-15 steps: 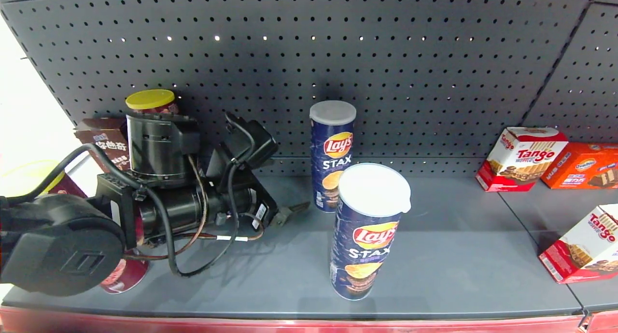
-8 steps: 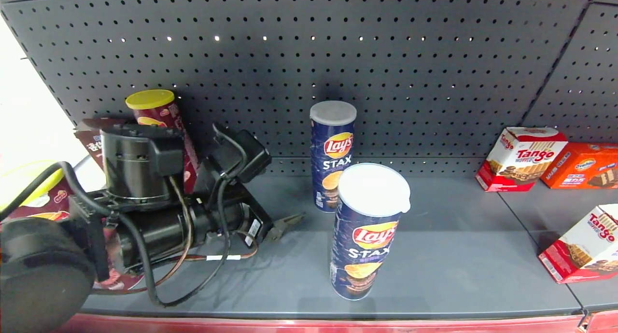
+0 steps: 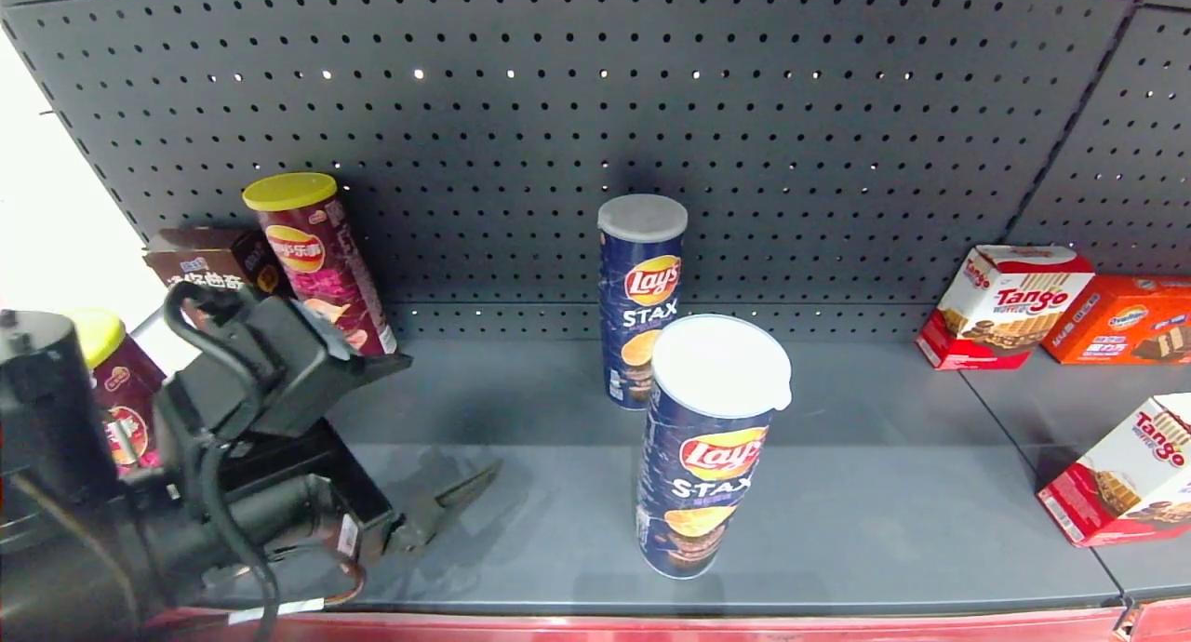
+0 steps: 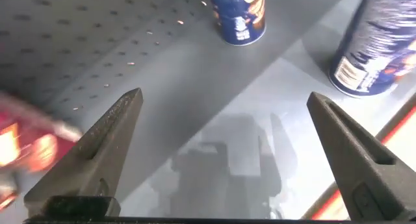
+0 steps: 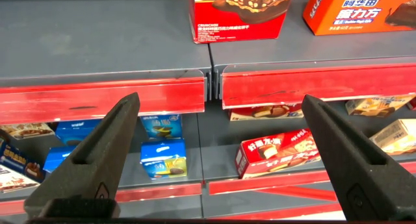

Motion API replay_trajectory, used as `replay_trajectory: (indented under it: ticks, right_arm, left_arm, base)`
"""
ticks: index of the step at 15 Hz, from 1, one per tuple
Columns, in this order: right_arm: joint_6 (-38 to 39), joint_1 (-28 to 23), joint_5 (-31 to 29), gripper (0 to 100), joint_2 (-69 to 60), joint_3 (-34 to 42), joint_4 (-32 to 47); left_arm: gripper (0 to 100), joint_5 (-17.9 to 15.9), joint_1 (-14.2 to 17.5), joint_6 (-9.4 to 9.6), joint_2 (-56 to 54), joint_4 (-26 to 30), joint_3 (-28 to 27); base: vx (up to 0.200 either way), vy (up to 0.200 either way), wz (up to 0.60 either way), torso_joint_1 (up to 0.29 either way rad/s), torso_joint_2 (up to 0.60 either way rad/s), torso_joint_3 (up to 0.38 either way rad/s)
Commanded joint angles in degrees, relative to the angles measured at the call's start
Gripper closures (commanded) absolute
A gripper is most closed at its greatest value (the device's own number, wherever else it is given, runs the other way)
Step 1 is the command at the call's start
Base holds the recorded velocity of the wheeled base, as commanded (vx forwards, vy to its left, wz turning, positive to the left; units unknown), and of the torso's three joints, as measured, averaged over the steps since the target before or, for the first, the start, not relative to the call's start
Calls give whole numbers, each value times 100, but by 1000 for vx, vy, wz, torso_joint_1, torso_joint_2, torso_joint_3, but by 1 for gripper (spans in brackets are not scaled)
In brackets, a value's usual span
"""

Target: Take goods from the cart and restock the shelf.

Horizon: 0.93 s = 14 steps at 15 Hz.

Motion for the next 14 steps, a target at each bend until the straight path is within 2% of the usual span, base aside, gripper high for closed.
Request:
replay_trajectory:
  ticks: [1,5,6,9,10,13,14]
  right_arm:
    - [-2,-1,-1,0,9,0,-2]
    - [-2,-1,-1,0,9,0,-2]
    - [-2,-9,-1,0,9,0,-2]
    - [-2,-1,-1,0,9,0,-2]
    - [-2,-1,-1,0,9,0,-2]
    - [-2,-9,-1,0,9,0,-2]
    - [-2,-1,-1,0,9,0,-2]
  left_arm:
    - [0,147,-238,12,-1204,37,569]
    - [0,182,-423,48,-2417,72,1413]
    - [0,165,-528,48,-2821,72,1703]
    - [0,244,-519,30,-4403,230,2661]
    - [0,288,-510,30,-5009,705,2722]
    - [0,297,-440,-5,-6495,3078,2142]
    - [0,244,105,-67,-6741,3728,1922]
  base:
    - [0,0,0,0,0,0]
    - [0,0,0,0,0,0]
    - [0,0,0,0,0,0]
    - [0,0,0,0,0,0]
    - [0,0,0,0,0,0]
    - [0,0,0,0,0,0]
    - [0,0,0,0,0,0]
